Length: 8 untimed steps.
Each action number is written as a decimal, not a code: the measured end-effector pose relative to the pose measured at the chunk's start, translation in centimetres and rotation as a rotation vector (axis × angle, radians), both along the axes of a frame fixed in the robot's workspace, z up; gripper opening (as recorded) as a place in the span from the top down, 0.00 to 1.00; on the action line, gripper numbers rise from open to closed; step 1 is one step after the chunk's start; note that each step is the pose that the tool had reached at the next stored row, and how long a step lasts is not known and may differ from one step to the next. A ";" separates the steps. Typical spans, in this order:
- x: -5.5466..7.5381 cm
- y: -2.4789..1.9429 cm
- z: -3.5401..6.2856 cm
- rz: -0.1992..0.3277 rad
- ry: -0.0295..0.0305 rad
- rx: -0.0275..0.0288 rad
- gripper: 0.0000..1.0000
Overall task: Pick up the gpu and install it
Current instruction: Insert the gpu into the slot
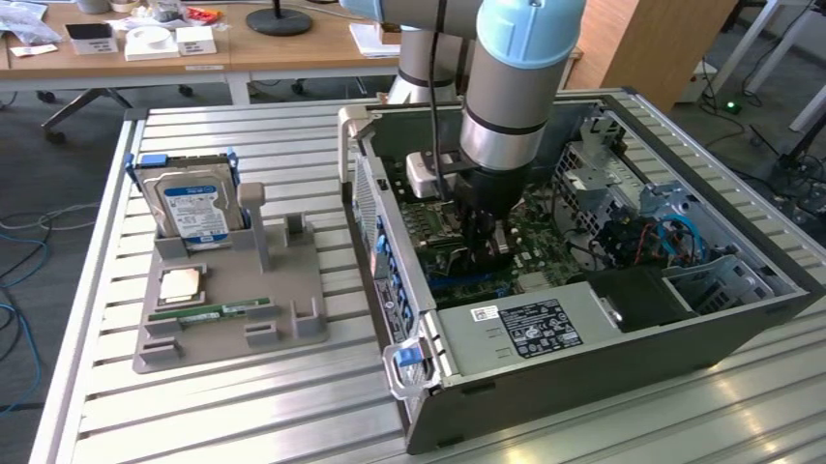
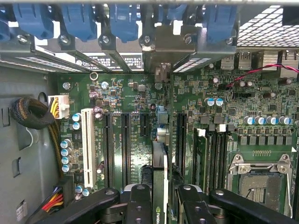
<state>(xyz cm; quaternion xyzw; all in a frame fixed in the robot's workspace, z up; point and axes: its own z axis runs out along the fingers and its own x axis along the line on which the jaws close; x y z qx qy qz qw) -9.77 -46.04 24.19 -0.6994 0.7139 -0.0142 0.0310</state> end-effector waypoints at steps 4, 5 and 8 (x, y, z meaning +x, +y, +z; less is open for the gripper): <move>0.0 0.00 -0.03 0.000 0.0000 -0.0001 0.74; 0.0 0.00 -0.04 0.000 0.0000 -0.0001 0.74; -0.1 0.00 -0.05 0.000 0.0000 0.0000 0.74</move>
